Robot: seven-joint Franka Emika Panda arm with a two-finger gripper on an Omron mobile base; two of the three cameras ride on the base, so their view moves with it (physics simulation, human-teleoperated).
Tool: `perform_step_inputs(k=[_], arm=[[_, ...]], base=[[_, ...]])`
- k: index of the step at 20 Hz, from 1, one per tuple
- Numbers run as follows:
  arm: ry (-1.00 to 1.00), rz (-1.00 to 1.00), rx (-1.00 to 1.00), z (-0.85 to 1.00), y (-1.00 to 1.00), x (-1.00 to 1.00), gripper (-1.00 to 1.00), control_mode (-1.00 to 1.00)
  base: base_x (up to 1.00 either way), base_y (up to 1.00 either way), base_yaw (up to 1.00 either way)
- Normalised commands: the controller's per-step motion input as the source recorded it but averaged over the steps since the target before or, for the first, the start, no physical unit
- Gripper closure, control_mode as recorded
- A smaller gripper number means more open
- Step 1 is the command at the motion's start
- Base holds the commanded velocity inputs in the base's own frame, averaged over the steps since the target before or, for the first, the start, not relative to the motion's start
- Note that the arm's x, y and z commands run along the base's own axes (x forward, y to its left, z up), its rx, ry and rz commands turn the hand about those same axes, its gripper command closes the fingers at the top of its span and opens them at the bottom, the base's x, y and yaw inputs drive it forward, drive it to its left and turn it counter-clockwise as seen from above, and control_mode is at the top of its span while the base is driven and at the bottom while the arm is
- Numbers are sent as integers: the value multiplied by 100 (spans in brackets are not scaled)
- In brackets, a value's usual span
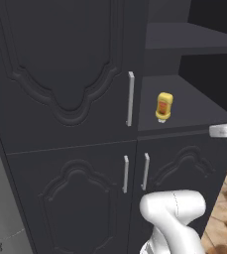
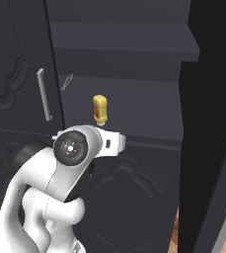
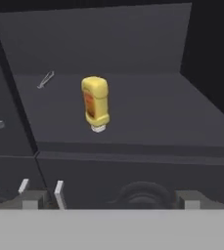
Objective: The dining table condiment station is running low on mustard. Refill the condiment station by opening the cabinet and taking the mustard from the cabinet and placing it on the dining table.
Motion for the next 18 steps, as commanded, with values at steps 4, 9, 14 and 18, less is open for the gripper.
perform_step_inputs(k=[4,9,14,18], arm=[[-20,29,10,1,1,26,-100,-100],[-24,30,0,-27,2,17,-100,-100],[-26,23,0,-7,15,29,-100,-100],[-11,5,0,0,19,48,-100,-100]], base=[[0,0,0],[0,0,0],[0,0,0],[0,0,0]])
